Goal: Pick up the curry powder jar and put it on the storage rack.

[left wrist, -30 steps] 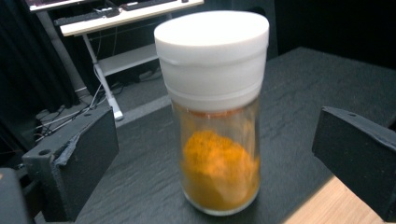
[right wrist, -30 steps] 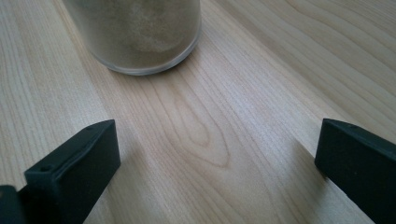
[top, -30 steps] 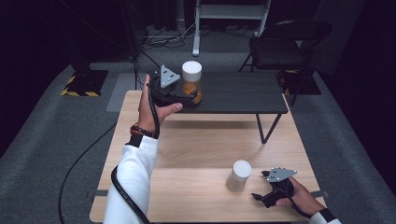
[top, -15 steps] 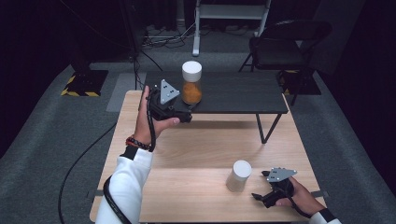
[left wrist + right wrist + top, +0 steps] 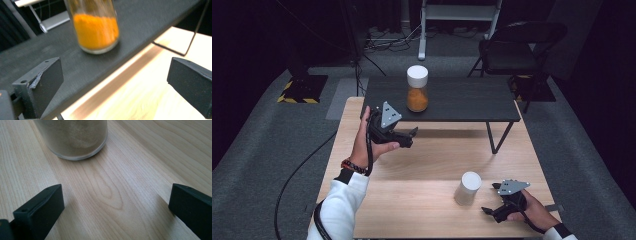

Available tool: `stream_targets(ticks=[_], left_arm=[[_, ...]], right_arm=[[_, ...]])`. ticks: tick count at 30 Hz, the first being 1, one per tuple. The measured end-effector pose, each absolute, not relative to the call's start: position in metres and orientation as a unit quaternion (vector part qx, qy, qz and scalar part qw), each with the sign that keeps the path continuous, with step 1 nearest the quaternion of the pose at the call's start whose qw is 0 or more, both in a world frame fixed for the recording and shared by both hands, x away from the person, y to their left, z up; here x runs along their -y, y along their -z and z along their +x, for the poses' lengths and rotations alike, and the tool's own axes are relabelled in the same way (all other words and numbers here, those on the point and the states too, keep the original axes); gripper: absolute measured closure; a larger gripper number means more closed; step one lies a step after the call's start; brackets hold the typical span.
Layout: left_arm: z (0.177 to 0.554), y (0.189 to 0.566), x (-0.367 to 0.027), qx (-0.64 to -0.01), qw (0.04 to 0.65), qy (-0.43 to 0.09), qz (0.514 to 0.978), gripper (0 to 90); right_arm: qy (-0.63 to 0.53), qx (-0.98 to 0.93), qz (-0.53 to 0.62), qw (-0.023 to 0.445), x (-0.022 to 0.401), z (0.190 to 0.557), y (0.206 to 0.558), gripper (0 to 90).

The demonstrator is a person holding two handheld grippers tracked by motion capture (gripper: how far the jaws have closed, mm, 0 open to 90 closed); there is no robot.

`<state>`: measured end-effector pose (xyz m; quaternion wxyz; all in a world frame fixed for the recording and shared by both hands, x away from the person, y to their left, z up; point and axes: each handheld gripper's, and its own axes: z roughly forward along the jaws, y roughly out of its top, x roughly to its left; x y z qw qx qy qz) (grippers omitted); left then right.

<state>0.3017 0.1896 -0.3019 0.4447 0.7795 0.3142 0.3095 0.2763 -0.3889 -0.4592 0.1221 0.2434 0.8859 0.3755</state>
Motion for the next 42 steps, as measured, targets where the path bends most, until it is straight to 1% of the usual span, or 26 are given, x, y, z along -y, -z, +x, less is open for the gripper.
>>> stream_targets(ticks=[9, 20, 26, 35, 42], left_arm=[[0.302, 0.326, -0.192, -0.324, 0.444, -0.287, 0.785, 0.6], [0.291, 0.341, -0.195, -0.325, 0.449, -0.271, 0.787, 1.0], [0.288, 0.358, -0.198, -0.333, 0.442, -0.257, 0.792, 1.0], [0.284, 0.369, -0.198, -0.337, 0.421, -0.242, 0.807, 1.1], [0.275, 0.382, -0.198, -0.344, 0.415, -0.237, 0.808, 2.0]], right_arm=[[-0.376, -0.886, 0.244, 0.122, 0.389, 0.276, 0.459, 0.0], [-0.376, -0.886, 0.244, 0.122, 0.389, 0.276, 0.459, 0.0], [-0.376, -0.886, 0.244, 0.122, 0.389, 0.276, 0.459, 0.0], [-0.376, -0.886, 0.244, 0.122, 0.389, 0.276, 0.459, 0.0], [-0.376, -0.886, 0.244, 0.122, 0.389, 0.276, 0.459, 0.0]])
